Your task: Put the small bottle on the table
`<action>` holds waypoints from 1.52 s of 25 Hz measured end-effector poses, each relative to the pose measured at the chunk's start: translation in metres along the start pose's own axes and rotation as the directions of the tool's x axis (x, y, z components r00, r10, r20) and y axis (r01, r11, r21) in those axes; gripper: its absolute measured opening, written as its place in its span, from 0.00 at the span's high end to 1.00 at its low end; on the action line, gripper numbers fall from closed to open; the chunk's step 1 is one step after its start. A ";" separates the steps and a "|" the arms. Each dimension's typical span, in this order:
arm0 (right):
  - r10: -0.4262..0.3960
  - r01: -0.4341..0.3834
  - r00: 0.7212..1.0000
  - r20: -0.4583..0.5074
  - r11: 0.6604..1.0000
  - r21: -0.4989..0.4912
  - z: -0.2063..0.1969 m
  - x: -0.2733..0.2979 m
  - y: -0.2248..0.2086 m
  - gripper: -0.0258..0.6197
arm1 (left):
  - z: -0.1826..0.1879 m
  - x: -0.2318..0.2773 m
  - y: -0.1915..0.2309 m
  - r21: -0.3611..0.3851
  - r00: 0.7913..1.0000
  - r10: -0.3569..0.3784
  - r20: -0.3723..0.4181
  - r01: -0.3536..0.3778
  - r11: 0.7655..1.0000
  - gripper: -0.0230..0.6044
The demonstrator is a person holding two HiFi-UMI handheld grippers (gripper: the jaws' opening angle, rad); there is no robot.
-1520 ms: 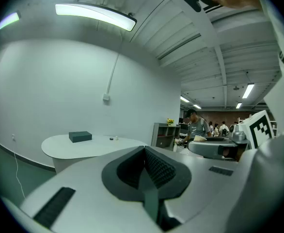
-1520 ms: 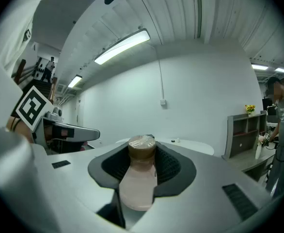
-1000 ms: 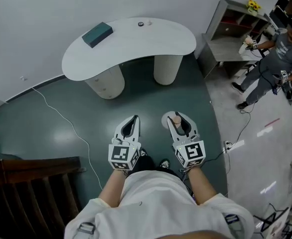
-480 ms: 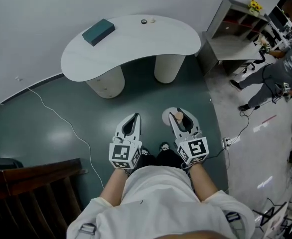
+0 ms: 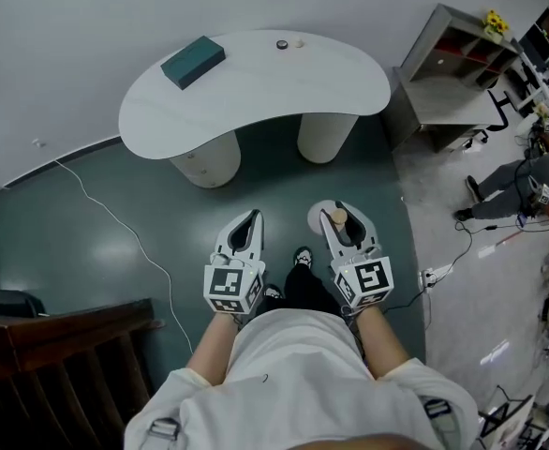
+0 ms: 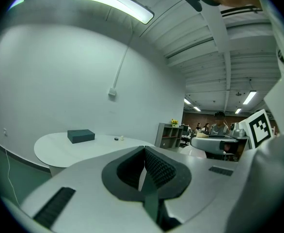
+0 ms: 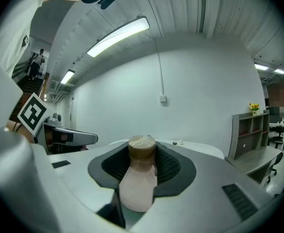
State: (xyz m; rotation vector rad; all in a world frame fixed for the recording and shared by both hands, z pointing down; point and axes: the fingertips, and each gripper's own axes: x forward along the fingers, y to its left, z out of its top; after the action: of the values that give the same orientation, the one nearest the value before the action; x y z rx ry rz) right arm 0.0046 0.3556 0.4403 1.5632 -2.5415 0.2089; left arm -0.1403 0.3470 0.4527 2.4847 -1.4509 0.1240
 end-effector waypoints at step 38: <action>0.001 -0.001 1.000 -0.021 0.999 -0.039 0.031 0.214 -0.216 0.76 | 0.044 0.311 0.061 0.020 0.997 -0.027 -0.076 0.028 0.999 0.93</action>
State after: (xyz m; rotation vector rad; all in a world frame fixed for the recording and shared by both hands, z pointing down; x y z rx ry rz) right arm 0.1005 0.0659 0.4616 1.5376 -2.5152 0.1741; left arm -0.0406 0.0448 0.4846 2.4871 -1.3916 0.2270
